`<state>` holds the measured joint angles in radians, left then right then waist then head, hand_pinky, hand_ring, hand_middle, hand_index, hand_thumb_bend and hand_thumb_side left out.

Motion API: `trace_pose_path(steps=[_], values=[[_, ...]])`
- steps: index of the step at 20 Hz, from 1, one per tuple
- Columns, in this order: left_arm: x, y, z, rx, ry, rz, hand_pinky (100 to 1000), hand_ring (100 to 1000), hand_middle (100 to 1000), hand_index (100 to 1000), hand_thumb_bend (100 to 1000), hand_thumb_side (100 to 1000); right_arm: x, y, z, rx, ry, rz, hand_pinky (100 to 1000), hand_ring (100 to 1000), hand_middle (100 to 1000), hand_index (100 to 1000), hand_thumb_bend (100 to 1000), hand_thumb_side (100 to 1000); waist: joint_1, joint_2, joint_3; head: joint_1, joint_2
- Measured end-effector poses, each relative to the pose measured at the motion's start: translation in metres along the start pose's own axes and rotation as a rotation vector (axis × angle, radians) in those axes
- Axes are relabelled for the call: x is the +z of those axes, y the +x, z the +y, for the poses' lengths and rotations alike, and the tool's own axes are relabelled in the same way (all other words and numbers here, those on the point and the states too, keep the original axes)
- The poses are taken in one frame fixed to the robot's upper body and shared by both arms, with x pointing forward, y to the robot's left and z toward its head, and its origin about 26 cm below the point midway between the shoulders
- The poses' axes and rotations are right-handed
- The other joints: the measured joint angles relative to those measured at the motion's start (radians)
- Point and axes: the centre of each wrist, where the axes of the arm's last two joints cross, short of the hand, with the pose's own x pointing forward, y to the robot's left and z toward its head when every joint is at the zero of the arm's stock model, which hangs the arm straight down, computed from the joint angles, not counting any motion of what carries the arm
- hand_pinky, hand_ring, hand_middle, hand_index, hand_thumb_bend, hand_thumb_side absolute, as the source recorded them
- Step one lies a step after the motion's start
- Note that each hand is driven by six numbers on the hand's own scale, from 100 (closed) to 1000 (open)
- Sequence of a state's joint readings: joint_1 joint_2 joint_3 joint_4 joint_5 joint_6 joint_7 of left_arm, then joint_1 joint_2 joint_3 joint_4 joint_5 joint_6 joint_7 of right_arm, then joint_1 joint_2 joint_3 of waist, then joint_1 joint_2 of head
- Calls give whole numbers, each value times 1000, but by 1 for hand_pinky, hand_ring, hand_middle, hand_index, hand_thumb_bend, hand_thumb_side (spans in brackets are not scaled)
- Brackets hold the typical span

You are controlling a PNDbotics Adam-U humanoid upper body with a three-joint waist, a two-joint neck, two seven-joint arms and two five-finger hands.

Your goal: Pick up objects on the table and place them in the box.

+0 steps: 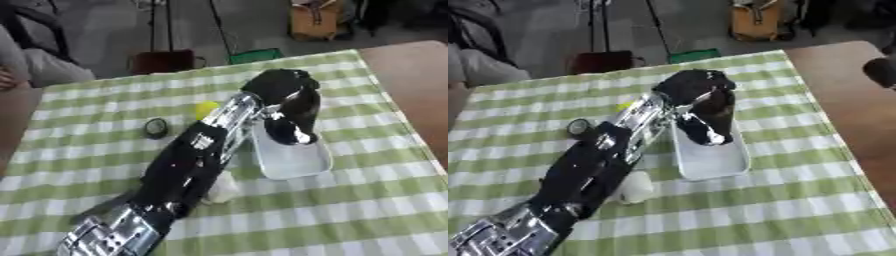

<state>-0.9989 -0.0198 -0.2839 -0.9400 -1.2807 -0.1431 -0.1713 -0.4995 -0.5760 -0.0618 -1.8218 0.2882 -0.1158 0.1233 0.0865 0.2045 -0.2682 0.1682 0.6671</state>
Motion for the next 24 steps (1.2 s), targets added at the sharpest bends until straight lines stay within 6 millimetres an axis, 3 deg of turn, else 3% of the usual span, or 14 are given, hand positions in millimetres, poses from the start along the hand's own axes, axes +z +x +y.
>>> trace_pose_path(steps=[1, 2, 5, 7, 9, 12, 16, 17, 18, 20, 24], values=[[1, -1, -6, -3, -13, -1, 407, 525, 718, 824, 448, 344, 1, 0, 0, 0, 1, 2, 547, 598, 689, 853, 713, 549, 0, 0, 1, -2, 0], [2, -1, -11, -4, -18, -3, 525, 602, 749, 840, 541, 438, 1, -1, 0, -1, 1, 5, 547, 598, 688, 853, 713, 549, 0, 0, 2, -3, 0], [3, -1, -17, -5, 19, -16, 813, 833, 872, 892, 811, 781, 2, -1, 0, 0, -3, 9, 547, 598, 687, 853, 713, 548, -1, 0, 2, -4, 0], [3, 0, -18, -1, 53, -30, 881, 886, 912, 909, 869, 880, 2, -2, 0, 0, -3, 10, 547, 598, 687, 853, 713, 548, -2, 0, 3, -4, 0], [3, -1, -17, 5, 91, -42, 897, 908, 938, 922, 834, 949, 2, -2, 0, 0, -3, 10, 547, 597, 687, 853, 714, 547, -3, 0, 5, -6, 0], [4, -2, -5, 34, 215, -59, 903, 917, 949, 928, 811, 975, 4, -3, 1, -1, -1, 16, 547, 597, 686, 854, 714, 547, -5, 0, 10, -10, 0], [12, -11, 26, 54, 394, -59, 901, 916, 953, 930, 820, 942, 5, -3, 0, 0, -2, 18, 548, 597, 687, 854, 714, 547, -10, -2, 18, -14, 0], [15, -13, 35, 63, 438, -55, 768, 826, 905, 895, 843, 836, 6, -4, 0, 0, -3, 21, 547, 596, 686, 854, 713, 546, -12, -3, 21, -16, 0], [21, -16, 47, 99, 515, -45, 768, 826, 905, 895, 843, 836, 8, -5, 1, -1, -1, 29, 547, 596, 686, 854, 713, 546, -15, -6, 31, -21, 0], [47, -32, 69, 211, 697, -7, 724, 798, 888, 885, 809, 791, 11, -8, 2, -3, 2, 45, 547, 596, 686, 854, 714, 544, -22, -16, 55, -33, 2], [127, -74, 91, 463, 927, 47, 696, 772, 867, 881, 758, 752, 19, -14, 4, -4, 4, 78, 546, 595, 685, 854, 714, 544, -34, -30, 115, -62, 14]])
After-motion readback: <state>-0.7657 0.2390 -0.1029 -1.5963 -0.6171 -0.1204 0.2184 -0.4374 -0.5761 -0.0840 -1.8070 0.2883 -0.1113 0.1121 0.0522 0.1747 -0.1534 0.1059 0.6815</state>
